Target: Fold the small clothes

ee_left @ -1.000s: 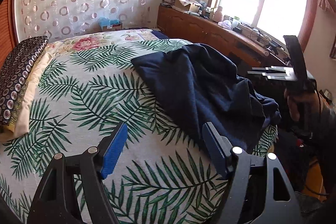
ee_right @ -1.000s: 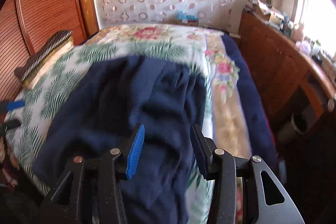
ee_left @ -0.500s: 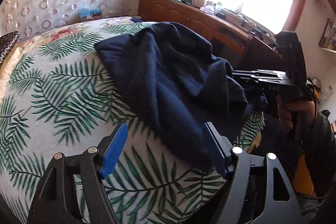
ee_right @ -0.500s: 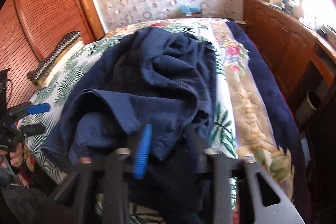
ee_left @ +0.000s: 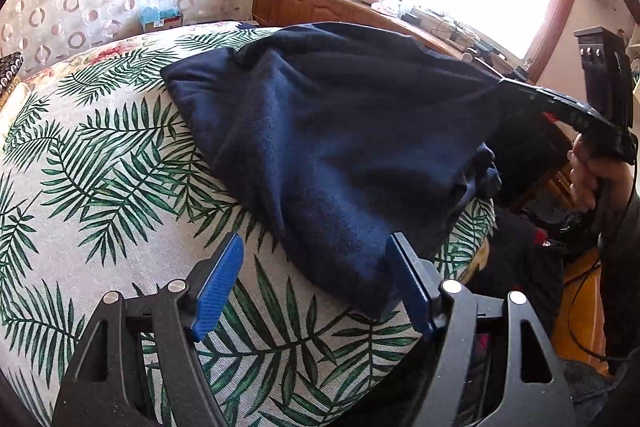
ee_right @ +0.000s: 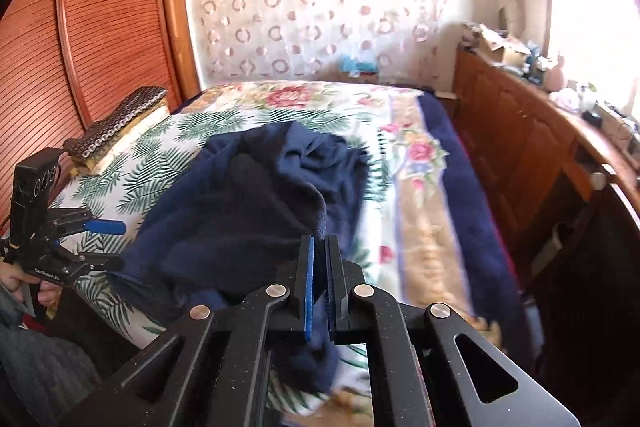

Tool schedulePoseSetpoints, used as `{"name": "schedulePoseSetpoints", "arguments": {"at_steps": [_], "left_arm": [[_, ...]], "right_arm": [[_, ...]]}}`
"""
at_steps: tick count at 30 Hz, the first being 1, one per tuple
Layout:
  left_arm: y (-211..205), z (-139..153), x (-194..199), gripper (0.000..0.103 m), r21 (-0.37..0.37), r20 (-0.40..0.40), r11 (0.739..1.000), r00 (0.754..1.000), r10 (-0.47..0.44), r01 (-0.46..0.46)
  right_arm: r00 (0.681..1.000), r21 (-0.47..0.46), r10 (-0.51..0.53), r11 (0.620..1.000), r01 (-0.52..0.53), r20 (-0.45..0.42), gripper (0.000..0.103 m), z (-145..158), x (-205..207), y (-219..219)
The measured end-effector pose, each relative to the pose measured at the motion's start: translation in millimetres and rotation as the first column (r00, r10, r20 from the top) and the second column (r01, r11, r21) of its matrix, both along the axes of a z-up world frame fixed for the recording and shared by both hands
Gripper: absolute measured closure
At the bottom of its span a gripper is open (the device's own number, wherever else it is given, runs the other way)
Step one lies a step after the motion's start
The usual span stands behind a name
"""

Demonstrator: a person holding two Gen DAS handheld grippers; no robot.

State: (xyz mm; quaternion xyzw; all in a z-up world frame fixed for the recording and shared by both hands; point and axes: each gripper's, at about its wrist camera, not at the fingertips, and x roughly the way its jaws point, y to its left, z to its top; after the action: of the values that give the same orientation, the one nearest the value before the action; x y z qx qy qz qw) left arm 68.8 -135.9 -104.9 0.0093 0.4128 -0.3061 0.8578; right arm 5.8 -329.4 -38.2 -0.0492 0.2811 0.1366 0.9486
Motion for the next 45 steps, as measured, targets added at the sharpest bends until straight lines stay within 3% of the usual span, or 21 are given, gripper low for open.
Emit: {"name": "schedulePoseSetpoints", "arguments": {"at_steps": [4, 9, 13, 15, 19, 21, 29, 38, 41, 43, 44, 45], "left_arm": [[1, 2, 0, 0.029, -0.002, 0.006, 1.0, 1.0, 0.006, -0.006], [13, 10, 9, 0.028, -0.009, 0.028, 0.999, 0.999, 0.04, -0.04], [23, 21, 29, 0.028, 0.002, 0.064, 0.997, 0.995, 0.073, -0.073], [26, 26, 43, 0.028, 0.011, 0.085, 0.996, 0.993, 0.084, -0.085], [29, 35, 72, 0.028, 0.021, 0.116, 0.994, 0.988, 0.103, -0.107], [28, 38, 87, 0.028, 0.028, 0.132, 0.993, 0.985, 0.111, -0.115], [26, 34, 131, 0.029, 0.034, 0.116, 0.987, 0.982, 0.15, -0.155], [28, 20, 158, 0.028, 0.047, 0.082, 0.983, 0.981, 0.174, -0.178], [29, 15, 166, 0.028, 0.05, 0.068, 0.983, 0.982, 0.173, -0.177], [29, 14, 169, 0.028, 0.046, 0.062, 0.984, 0.983, 0.171, -0.174], [29, 13, 172, 0.028, 0.046, 0.059, 0.984, 0.984, 0.168, -0.17], [28, 12, 174, 0.029, 0.045, 0.057, 0.985, 0.985, 0.163, -0.165]], "right_arm": [[0.999, -0.005, -0.023, 1.0, 0.023, -0.042, 0.099, -6, -14, -15], [0.99, -0.029, -0.039, 0.999, 0.035, -0.138, 0.099, -40, -12, -18], [0.99, 0.003, -0.04, 0.999, 0.041, -0.138, 0.098, -37, 0, -18], [0.992, -0.005, -0.042, 0.999, 0.042, -0.118, 0.085, -27, 7, -17], [0.999, 0.0, -0.023, 1.0, 0.023, -0.044, 0.075, -6, 21, -13], [1.0, 0.001, -0.02, 1.0, 0.02, -0.011, 0.058, 3, 34, -10], [0.999, 0.006, 0.037, 0.999, -0.037, -0.018, 0.057, -13, 131, 27], [0.977, 0.026, 0.079, 0.997, -0.075, -0.196, 0.057, -44, 234, 47], [0.964, 0.009, 0.07, 0.998, -0.07, -0.256, 0.057, -57, 249, 50], [0.965, 0.007, 0.085, 0.996, -0.086, -0.246, 0.057, -57, 250, 54], [0.965, 0.006, 0.096, 0.995, -0.098, -0.244, 0.062, -58, 250, 55], [0.964, 0.01, 0.11, 0.994, -0.111, -0.24, 0.077, -58, 248, 56]]}}
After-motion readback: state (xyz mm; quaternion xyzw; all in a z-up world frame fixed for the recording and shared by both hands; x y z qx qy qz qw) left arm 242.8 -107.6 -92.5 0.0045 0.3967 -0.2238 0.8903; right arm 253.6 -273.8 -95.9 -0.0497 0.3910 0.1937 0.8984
